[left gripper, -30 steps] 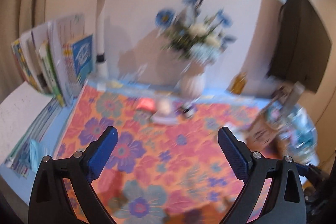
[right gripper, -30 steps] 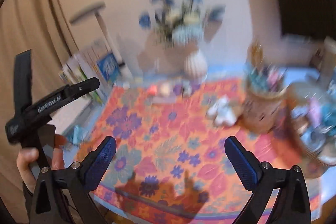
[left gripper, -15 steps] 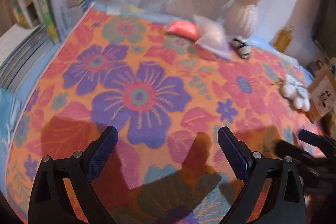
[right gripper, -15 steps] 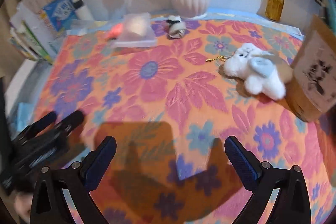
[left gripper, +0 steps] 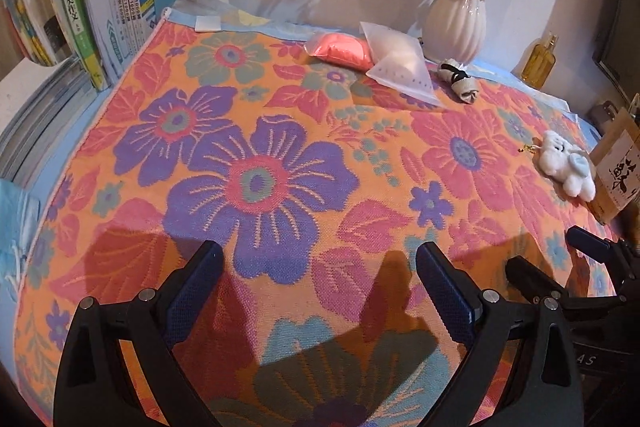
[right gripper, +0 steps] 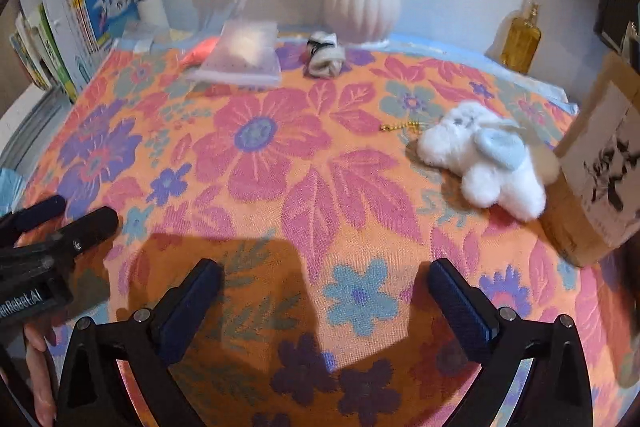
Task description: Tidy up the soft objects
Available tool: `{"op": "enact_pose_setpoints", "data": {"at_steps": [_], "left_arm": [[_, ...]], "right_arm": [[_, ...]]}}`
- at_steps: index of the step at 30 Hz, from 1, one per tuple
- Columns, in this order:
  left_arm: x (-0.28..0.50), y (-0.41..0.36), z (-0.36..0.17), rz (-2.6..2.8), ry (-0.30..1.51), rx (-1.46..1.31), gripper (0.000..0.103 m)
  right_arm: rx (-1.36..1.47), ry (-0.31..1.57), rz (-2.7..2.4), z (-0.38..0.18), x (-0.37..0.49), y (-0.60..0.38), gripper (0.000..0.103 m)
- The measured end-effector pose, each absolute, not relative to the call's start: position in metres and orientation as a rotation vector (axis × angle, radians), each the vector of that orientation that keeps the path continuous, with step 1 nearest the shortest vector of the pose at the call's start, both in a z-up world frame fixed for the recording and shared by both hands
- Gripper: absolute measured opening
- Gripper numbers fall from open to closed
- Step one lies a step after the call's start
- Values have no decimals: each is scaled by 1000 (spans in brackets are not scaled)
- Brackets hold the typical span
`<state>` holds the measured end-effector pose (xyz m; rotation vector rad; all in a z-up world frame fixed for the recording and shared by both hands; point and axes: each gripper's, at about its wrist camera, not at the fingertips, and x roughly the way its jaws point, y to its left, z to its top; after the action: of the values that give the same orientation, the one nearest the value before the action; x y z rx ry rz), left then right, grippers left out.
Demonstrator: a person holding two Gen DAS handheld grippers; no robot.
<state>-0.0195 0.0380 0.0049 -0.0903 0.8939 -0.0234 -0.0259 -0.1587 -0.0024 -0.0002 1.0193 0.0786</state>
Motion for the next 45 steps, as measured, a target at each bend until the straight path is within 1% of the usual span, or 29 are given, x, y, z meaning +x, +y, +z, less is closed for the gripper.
{"op": "enact_pose_setpoints", "data": {"at_steps": [7,16,25,37,45], "left_arm": [[-17,32,3,-29,904,-48,97],[-20,35,3,-44,901,-73,97],[-22,23,2,-79,910,-11,97],[-22,23,3,-83,907,-18,97],[-27,30,8,-70,872,-74,98]], "right_arm": [[3,1019,79,-1,-25,-158,103],[3,1019,79,-1,-25,-158,103],[4,1020,78,-2,-24,-159,103],[6,1020,79,-1,-24,-158,103],[6,1021,78,-1,-25,-158,103]]}}
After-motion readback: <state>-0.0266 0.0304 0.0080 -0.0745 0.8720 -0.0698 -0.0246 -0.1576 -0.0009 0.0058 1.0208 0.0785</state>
